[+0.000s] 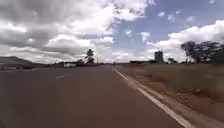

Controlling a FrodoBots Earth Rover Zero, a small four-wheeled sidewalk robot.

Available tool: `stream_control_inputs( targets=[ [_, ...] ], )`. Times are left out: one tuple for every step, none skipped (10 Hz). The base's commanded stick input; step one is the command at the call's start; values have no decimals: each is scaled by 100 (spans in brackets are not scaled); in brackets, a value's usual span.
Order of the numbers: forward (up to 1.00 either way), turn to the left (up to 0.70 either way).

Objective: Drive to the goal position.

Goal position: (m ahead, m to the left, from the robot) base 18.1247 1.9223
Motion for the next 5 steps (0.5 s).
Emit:
stream_control_inputs(
  targets=[
    [70, 0],
    [70, 0],
    [70, 0],
    [70, 0],
    [70, 0]
  ],
)
